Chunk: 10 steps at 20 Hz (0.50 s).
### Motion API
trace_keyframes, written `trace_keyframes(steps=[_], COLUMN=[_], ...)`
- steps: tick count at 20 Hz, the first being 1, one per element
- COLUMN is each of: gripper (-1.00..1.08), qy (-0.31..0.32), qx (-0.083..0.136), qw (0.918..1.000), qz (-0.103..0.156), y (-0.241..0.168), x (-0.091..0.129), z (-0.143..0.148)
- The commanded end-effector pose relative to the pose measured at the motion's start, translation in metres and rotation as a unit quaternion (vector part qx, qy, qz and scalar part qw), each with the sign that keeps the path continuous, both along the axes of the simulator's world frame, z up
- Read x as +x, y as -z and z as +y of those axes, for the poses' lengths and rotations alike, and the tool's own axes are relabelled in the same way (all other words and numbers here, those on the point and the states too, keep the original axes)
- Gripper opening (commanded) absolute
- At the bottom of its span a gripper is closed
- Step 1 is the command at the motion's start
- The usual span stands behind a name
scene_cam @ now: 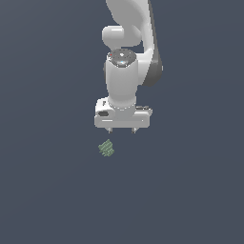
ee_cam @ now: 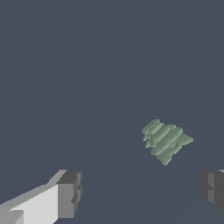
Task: Pick up the object and move it to a goal position.
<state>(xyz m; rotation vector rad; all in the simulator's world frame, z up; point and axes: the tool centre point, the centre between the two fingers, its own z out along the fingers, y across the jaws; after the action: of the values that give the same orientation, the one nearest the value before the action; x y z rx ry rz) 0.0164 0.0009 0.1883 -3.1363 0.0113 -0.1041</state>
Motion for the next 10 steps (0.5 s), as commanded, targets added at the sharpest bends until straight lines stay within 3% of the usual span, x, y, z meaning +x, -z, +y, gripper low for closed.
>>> trace_keyframes(steps=[1,10], gripper=[1.0,1.0], qy=[0.0,0.03], qx=[0.0,0.006], qw=[1.0,0.9995], qz=[0.0,-0.005], y=[0.0,-0.009], x=[0.0,0.001], z=[0.0,-0.01])
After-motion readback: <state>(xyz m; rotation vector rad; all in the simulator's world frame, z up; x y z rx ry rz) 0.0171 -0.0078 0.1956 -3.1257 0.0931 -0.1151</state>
